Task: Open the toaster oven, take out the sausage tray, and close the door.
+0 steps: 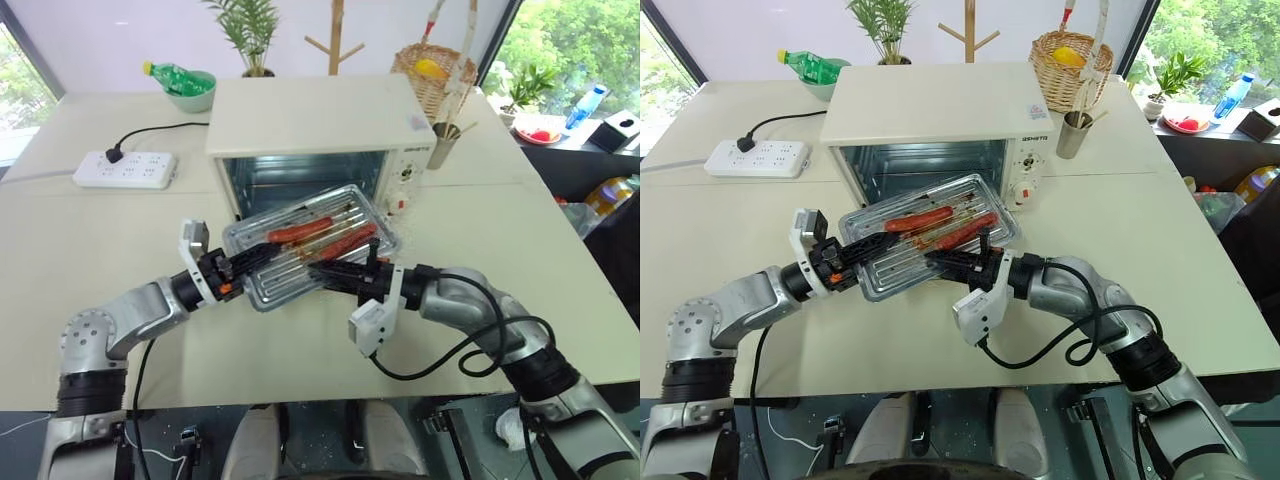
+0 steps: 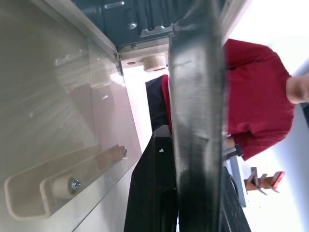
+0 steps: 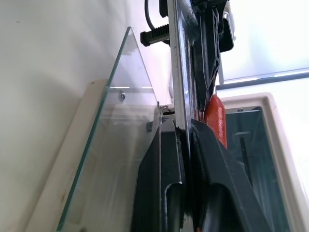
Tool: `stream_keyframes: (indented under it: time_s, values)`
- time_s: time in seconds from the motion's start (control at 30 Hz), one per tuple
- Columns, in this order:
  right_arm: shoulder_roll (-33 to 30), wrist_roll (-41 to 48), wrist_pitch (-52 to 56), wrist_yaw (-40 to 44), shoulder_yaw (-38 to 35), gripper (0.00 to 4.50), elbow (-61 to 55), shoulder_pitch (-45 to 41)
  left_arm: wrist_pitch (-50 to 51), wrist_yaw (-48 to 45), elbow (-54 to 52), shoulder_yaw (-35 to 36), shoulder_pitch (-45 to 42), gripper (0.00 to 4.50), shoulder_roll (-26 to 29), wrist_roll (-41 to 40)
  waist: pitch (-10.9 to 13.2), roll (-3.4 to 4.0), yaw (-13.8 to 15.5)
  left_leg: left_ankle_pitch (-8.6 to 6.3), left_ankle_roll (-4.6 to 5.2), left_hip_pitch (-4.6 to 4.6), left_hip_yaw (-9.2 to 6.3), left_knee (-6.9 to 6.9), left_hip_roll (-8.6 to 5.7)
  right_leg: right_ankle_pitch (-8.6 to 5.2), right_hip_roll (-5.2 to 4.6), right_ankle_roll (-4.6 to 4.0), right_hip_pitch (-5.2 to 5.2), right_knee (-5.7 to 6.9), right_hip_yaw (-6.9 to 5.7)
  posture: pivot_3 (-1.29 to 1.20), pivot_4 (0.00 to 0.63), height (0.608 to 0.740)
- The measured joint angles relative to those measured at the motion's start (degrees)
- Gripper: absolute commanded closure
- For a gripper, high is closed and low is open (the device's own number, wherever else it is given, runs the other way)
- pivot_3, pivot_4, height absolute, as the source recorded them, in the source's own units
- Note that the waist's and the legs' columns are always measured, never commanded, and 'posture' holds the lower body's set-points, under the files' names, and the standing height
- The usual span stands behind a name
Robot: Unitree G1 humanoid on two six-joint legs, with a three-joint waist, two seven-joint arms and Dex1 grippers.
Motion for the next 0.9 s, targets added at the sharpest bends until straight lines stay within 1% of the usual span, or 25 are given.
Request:
stream_keyframes:
  time_s: [0.17,0.23,0.33,0.43,0.53,0.57,0.63,0.73,0.83,0.9]
  values:
    - [-1.16,2.26,0.84,0.94,-1.48,0.21,-2.34,0.08,0.64,1.75,1.52,1.93,-0.15,4.50,-1.23,0.51,0.00,0.00,0.00,0.00,0.00,0.00,0.00,0.00,0.00,0.00,0.00,0.00,0.00,0.00,0.00,0.00,0.150,0.740]
    - [-2.61,6.37,3.00,3.00,-2.39,0.21,-4.30,1.81,1.04,1.95,1.52,3.01,0.04,4.50,-1.50,0.56,0.00,-0.01,0.12,0.00,0.00,-0.01,-0.01,0.00,0.01,0.00,0.00,0.00,0.01,-0.01,0.00,0.00,0.150,0.740]
    - [-4.58,16.25,9.76,7.59,-4.09,0.21,-10.09,5.23,1.31,2.15,2.03,6.13,0.30,4.50,-1.53,0.58,0.00,0.00,0.11,0.00,0.00,-0.01,-0.04,-0.01,0.02,0.00,-0.02,0.00,0.01,-0.02,0.00,0.00,0.150,0.740]
    - [-7.53,27.42,18.47,11.44,-8.61,0.21,-17.43,7.95,2.68,2.01,2.22,8.92,0.83,4.50,-1.38,0.58,0.00,-0.01,0.13,0.00,0.01,0.00,-0.07,-0.01,0.03,0.00,-0.03,0.00,0.03,-0.03,0.00,0.00,0.150,0.740]
    - [-10.50,37.21,27.83,14.11,-14.11,0.21,-21.06,10.66,4.34,1.59,2.16,11.49,2.50,4.50,-0.94,0.59,-0.01,-0.02,0.14,-0.01,0.01,0.00,-0.06,-0.01,0.03,-0.02,-0.03,-0.04,0.04,-0.05,0.00,0.00,0.150,0.740]
    - [-11.75,40.58,32.03,14.99,-16.04,0.21,-21.62,11.60,4.95,0.97,1.95,12.53,3.55,4.50,-0.62,0.60,-0.01,-0.02,0.13,-0.01,0.01,0.00,-0.06,-0.01,0.04,-0.10,-0.04,-0.17,0.04,-0.06,0.00,0.00,0.150,0.740]
    - [-14.18,46.06,40.03,16.15,-20.32,0.21,-21.24,13.39,6.64,-1.32,1.08,14.84,6.90,4.50,1.24,0.62,-0.01,-0.02,-0.07,-0.02,0.03,0.01,-0.06,-0.03,0.07,-0.11,-0.04,-0.20,0.03,-0.08,0.00,0.00,0.150,0.740]
    - [-15.72,52.67,50.72,17.05,-25.23,0.21,-17.89,14.25,8.56,-6.11,-1.86,18.79,13.41,4.50,4.22,0.64,-0.01,-0.01,-0.03,-0.02,0.04,0.04,-0.06,-0.07,0.14,-0.14,-0.05,-0.24,0.02,-0.13,0.01,0.00,0.150,0.740]
    - [-15.35,56.02,58.59,16.87,-26.88,0.21,-12.58,12.92,9.07,-10.30,-5.13,21.70,19.93,4.50,5.45,0.64,-0.01,0.00,0.03,-0.03,0.03,0.03,-0.05,-0.08,0.20,-0.14,-0.13,-0.25,0.01,-0.18,0.01,0.00,0.150,0.740]
    - [-14.36,56.24,61.14,16.51,-27.03,0.21,-8.08,11.02,8.86,-12.11,-6.64,23.59,23.93,4.50,5.72,0.65,-0.01,0.00,0.02,-0.03,0.02,0.02,-0.03,-0.07,0.18,-0.13,-0.20,-0.26,0.00,-0.23,0.02,0.00,0.150,0.740]
